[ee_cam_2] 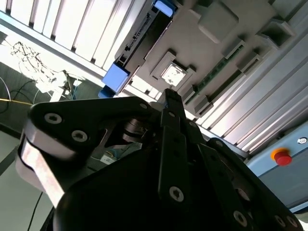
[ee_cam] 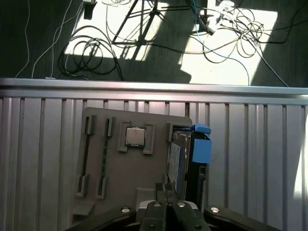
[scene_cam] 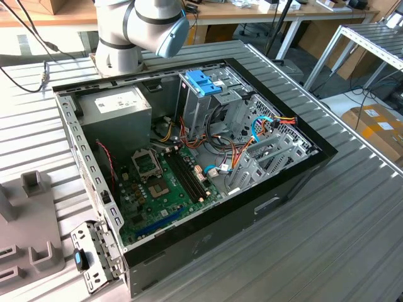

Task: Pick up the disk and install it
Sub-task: 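Pick up the disk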

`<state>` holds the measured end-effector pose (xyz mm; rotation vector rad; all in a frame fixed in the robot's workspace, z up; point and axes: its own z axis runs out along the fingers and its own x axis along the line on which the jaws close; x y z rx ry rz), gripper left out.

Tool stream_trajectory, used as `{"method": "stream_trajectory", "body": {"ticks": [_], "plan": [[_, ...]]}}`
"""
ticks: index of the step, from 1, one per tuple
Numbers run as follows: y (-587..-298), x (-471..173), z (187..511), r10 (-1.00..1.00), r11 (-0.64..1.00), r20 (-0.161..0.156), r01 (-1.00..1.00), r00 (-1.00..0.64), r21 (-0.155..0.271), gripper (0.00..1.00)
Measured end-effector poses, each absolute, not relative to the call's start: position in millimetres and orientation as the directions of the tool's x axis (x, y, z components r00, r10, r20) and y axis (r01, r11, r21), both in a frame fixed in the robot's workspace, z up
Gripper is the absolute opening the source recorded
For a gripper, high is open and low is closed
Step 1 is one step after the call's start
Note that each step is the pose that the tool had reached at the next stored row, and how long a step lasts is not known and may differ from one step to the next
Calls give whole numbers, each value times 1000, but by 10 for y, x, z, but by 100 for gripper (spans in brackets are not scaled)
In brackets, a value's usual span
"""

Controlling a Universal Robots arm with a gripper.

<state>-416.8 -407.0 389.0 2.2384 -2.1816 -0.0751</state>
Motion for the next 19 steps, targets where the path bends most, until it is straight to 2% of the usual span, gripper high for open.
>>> {"method": "stream_trajectory", "body": {"ticks": [19], "plan": [[-4070, -4169, 3890, -992, -124, -24, -991, 123, 44, 11]]}}
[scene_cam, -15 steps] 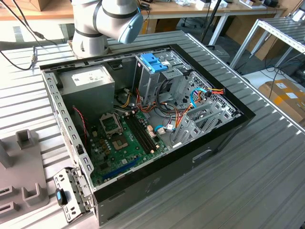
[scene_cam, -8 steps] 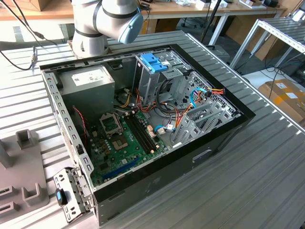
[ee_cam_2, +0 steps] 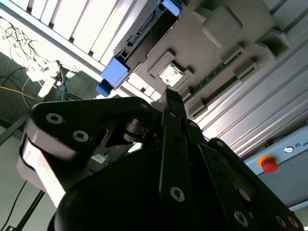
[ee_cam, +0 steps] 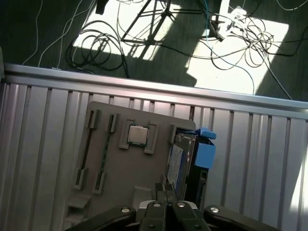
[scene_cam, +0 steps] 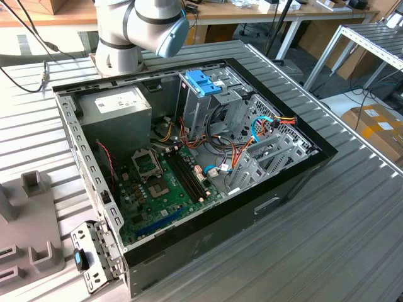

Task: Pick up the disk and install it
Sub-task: 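Pick up the disk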

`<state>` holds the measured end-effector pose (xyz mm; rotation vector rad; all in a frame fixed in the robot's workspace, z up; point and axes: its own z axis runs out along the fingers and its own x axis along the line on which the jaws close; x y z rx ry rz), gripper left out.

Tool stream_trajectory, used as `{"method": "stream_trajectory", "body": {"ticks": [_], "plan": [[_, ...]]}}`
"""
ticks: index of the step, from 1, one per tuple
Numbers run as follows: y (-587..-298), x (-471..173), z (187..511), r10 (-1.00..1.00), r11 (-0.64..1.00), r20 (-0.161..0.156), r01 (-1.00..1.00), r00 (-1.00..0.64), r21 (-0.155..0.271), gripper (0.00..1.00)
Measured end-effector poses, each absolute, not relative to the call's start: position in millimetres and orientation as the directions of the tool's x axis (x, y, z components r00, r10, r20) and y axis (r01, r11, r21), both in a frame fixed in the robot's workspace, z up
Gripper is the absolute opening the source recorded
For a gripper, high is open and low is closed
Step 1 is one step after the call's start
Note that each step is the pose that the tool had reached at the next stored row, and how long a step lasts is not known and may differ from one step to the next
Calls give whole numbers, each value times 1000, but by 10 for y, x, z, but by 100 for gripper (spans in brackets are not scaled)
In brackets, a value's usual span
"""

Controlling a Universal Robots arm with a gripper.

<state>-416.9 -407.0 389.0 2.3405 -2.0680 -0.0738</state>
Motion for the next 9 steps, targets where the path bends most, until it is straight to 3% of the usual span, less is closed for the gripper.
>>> {"method": "stream_trajectory", "body": {"ticks": [9], "plan": [[-4069, -4169, 3870, -1000, -18, -24, -999, 17, 44, 11]]}}
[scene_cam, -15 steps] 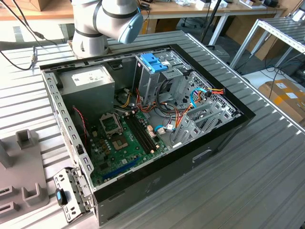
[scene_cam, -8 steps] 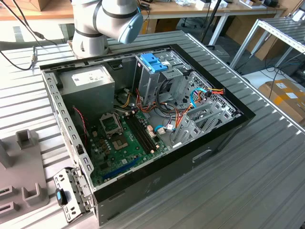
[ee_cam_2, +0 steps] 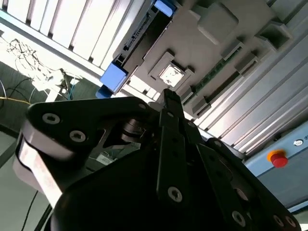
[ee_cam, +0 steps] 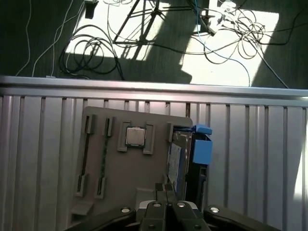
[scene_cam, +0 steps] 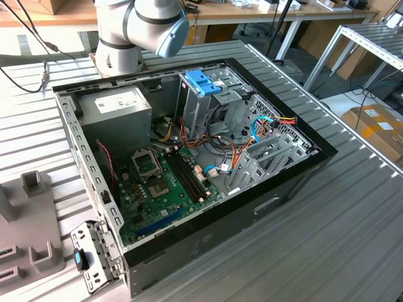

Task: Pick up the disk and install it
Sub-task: 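Pick up the disk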

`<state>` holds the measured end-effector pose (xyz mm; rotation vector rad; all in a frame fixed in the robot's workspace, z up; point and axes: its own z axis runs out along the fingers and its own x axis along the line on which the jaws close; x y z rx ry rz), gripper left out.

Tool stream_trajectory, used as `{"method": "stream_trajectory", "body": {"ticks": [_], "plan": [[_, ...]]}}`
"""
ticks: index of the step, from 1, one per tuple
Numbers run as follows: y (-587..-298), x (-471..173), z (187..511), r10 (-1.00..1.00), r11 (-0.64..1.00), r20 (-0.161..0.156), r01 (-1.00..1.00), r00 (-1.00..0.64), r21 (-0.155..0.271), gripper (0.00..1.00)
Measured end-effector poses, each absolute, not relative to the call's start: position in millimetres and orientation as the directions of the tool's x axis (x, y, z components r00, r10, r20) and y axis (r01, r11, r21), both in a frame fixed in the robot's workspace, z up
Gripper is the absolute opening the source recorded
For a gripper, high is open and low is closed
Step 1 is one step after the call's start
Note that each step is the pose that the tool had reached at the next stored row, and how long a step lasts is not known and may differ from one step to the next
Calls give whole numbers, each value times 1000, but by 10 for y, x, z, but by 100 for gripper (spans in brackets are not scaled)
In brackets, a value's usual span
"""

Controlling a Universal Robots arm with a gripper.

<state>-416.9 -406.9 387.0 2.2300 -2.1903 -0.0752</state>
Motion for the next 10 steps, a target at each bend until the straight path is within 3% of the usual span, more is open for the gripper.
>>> {"method": "stream_trajectory", "body": {"ticks": [10], "plan": [[-4044, -4173, 3847, -993, 111, -24, -993, -112, 44, 11]]}}
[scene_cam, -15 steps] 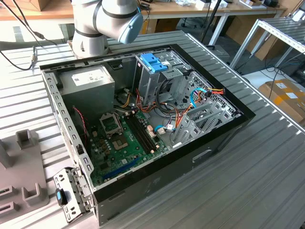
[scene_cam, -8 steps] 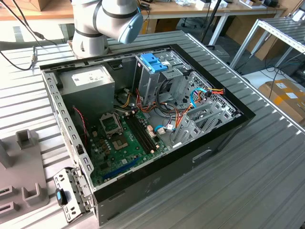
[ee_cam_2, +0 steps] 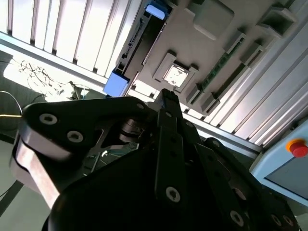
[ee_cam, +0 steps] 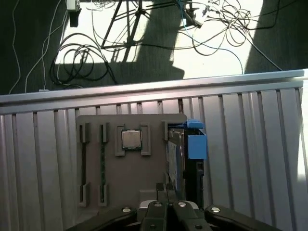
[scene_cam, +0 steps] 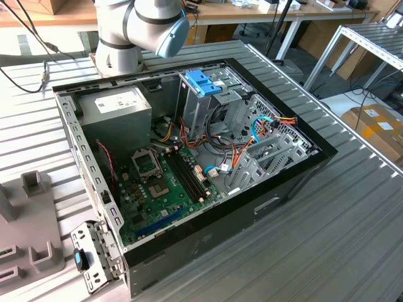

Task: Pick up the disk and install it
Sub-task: 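Pick up the disk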

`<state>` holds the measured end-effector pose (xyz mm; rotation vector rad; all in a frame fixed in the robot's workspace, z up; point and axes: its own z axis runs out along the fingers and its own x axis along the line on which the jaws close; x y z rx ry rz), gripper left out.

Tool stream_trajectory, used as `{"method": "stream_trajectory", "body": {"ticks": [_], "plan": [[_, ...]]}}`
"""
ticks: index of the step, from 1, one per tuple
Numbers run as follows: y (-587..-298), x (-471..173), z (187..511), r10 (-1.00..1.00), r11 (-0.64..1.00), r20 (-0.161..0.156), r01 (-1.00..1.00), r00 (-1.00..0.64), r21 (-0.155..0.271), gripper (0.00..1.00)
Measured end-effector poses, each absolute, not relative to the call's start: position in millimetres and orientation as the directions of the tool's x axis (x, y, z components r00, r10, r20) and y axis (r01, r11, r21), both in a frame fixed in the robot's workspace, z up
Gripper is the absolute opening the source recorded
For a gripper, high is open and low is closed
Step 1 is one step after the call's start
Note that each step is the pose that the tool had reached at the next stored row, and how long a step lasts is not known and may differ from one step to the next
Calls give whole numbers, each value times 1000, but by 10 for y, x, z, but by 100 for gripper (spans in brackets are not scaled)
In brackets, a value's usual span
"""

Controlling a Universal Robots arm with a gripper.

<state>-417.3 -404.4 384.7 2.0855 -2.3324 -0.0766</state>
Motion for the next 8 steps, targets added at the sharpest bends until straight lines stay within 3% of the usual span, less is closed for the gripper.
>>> {"method": "stream_trajectory", "body": {"ticks": [8], "plan": [[-4043, -4173, 3845, -991, 127, -24, -991, -128, 44, 11]]}}
